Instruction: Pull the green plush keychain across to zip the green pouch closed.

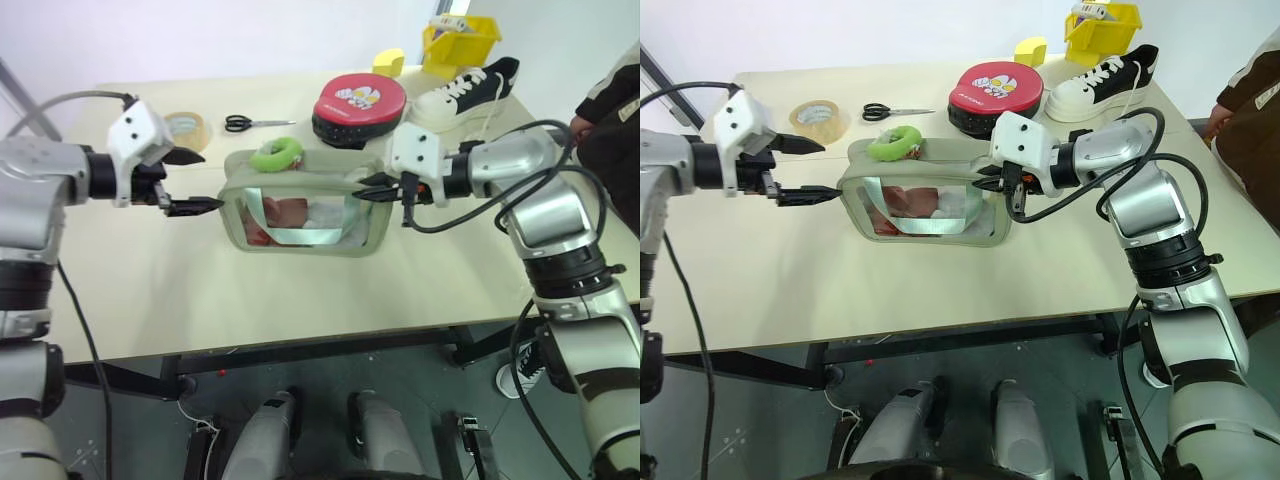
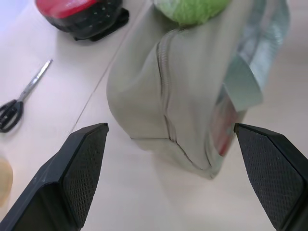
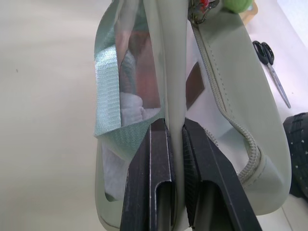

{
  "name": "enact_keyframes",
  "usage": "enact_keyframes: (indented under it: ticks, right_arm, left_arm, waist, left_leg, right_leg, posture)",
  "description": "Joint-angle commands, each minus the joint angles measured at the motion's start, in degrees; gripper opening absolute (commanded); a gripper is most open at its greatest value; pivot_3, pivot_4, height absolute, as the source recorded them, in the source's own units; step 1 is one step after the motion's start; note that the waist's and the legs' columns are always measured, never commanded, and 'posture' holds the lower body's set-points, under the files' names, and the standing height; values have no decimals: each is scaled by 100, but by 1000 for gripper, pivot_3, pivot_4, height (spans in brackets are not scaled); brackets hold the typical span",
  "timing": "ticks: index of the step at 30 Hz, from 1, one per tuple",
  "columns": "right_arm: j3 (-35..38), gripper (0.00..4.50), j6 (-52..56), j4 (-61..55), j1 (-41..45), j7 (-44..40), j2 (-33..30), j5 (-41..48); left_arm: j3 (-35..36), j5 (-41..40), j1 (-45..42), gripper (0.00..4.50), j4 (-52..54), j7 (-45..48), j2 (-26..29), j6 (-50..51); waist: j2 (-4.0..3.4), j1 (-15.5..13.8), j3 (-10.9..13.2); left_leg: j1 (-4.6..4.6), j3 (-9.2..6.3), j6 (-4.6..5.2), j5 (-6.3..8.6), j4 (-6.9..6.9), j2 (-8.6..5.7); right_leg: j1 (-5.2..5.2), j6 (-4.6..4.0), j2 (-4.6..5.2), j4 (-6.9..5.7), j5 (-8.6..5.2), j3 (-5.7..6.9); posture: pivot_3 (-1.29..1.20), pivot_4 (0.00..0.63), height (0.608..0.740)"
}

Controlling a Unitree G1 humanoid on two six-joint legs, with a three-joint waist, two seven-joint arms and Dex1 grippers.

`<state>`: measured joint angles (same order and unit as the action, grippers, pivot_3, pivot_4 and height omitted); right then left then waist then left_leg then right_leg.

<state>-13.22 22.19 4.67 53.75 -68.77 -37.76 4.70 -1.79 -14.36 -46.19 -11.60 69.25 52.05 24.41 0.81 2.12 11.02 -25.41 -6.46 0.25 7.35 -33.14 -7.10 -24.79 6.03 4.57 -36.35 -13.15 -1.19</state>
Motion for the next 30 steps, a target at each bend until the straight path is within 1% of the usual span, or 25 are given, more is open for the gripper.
enact_keyframes:
  ticks: [1,6,8,9,10,13,16,22,27,30]
  right_arm:
    - [34,0,33,-201,166,18,1,30]
    - [40,0,71,-238,155,12,-27,18]
    - [37,0,66,-229,171,7,-35,7]
    - [37,0,62,-213,187,6,-34,2]
    - [35,0,51,-197,201,6,-33,-5]
    - [17,0,49,-219,209,28,-12,-25]
    - [16,0,7,-195,223,61,25,-40]
    - [21,0,-54,-122,248,59,46,-63]
    - [44,0,-15,-69,283,8,39,-48]
    - [94,1182,87,-39,325,-84,-22,9]
  left_arm:
    - [100,-62,-10,4458,145,-238,-237,11]
    - [72,-177,132,4458,556,-266,-449,338]
    - [34,-116,220,3928,636,-209,-384,336]
    - [15,-64,245,3625,617,-175,-330,288]
    - [6,-14,256,3141,580,-156,-286,242]
    - [57,-3,279,1628,547,-190,-273,264]
    - [-27,34,295,20,501,-181,-328,227]
    - [-50,-43,282,20,680,-278,-444,437]
    - [-32,-45,451,20,942,-259,-356,446]
    - [-16,-38,471,0,971,-296,-360,457]
  waist:
    - [0,3,0]
    - [0,20,0]
    - [0,22,0]
    - [0,23,0]
    - [0,24,0]
    - [0,24,0]
    - [0,22,0]
    - [0,16,0]
    - [0,9,0]
    - [0,7,0]
  left_leg:
    - [0,0,0,0,0,0]
    - [-1,1,0,0,2,0]
    - [-1,1,0,0,2,0]
    - [0,0,0,0,2,0]
    - [0,1,0,0,2,1]
    - [0,0,0,0,2,1]
    - [0,0,0,0,2,0]
    - [0,0,0,0,2,0]
    - [0,1,-1,0,1,0]
    - [1,1,-1,0,1,0]
  right_leg:
    - [0,0,0,0,0,0]
    - [-4,0,-1,-1,0,-2]
    - [-4,0,-1,-1,0,-2]
    - [-4,0,-1,-1,0,-2]
    - [-3,0,0,-1,0,-2]
    - [-4,0,-1,-1,0,-1]
    - [-2,0,0,-1,0,-1]
    - [-2,0,0,-1,0,-1]
    - [-1,0,1,-1,0,-1]
    - [-1,0,1,-1,0,-1]
  posture:
    - [0,150,740]
    - [0,150,740]
    - [0,150,740]
    - [0,150,740]
    - [0,150,740]
    - [0,150,740]
    - [0,150,740]
    - [0,150,740]
    - [0,150,740]
    - [0,150,740]
